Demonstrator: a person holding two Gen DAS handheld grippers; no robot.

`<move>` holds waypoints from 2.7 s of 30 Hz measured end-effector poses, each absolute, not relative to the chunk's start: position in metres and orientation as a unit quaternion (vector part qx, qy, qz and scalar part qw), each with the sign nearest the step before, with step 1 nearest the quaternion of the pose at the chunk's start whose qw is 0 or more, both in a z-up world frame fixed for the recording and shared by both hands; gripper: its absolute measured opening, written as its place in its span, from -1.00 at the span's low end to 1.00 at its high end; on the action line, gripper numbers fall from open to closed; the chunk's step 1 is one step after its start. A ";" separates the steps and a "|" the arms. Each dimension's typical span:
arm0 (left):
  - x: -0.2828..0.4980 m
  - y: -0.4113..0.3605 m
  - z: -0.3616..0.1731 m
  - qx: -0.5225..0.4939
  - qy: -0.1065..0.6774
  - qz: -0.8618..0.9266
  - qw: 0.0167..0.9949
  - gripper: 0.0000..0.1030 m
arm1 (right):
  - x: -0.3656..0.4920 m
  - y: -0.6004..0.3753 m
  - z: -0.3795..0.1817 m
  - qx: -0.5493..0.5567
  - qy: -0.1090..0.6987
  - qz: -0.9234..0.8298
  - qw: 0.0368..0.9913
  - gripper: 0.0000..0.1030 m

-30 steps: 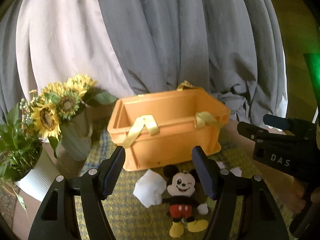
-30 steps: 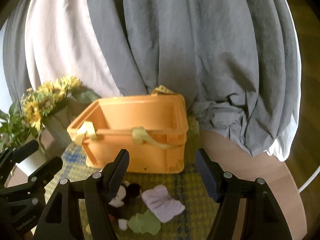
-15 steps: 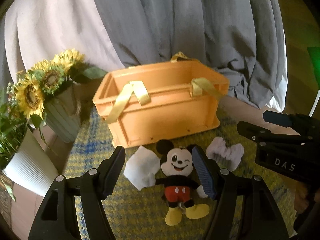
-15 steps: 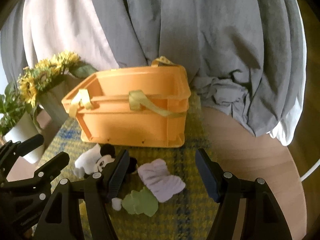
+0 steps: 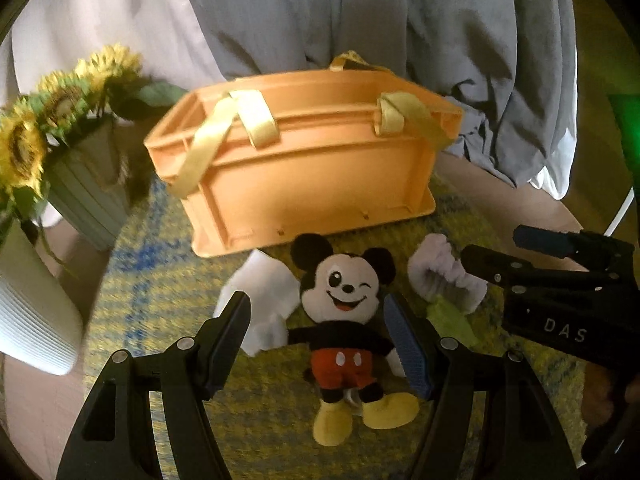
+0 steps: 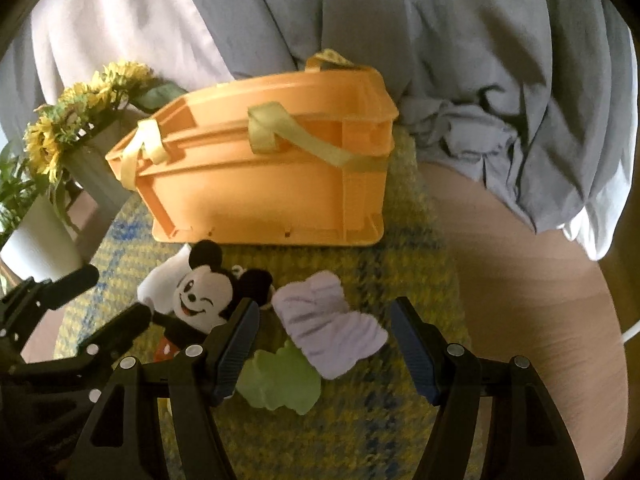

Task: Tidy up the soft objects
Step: 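Grasp the Mickey plush with the left gripper while the right gripper grasps the lavender sock, then lift the Mickey plush and lavender sock over the orange crate with both grippers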

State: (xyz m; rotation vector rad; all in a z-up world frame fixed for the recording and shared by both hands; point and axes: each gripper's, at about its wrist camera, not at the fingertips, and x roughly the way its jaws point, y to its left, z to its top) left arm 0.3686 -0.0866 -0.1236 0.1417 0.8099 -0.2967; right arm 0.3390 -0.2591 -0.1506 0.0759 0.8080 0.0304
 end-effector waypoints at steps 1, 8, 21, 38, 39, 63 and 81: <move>0.370 -0.088 -0.126 0.069 0.397 -0.145 0.904 0.32 | 0.340 -0.260 -0.153 0.040 0.397 0.016 0.917 0.34; 0.380 -0.094 -0.141 0.061 0.422 -0.158 0.891 0.32 | 0.347 -0.264 -0.168 0.056 0.425 0.018 0.903 0.33; 0.400 -0.105 -0.169 0.060 0.458 -0.165 0.871 0.32 | 0.360 -0.269 -0.189 0.062 0.453 0.018 0.889 0.21; 0.398 -0.106 -0.172 0.064 0.444 -0.158 0.880 -0.03 | 0.356 -0.263 -0.181 0.029 0.432 0.020 0.901 -0.49; 0.397 -0.106 -0.171 0.064 0.441 -0.157 0.881 -0.03 | 0.355 -0.263 -0.180 0.030 0.430 0.019 0.902 -0.51; 0.369 -0.088 -0.108 0.048 0.353 -0.145 0.923 -0.03 | 0.329 -0.258 -0.126 0.027 0.350 0.015 0.936 -0.59; 0.360 -0.073 -0.046 0.040 0.261 -0.134 0.955 -0.03 | 0.318 -0.250 -0.077 0.031 0.266 0.018 0.963 -0.59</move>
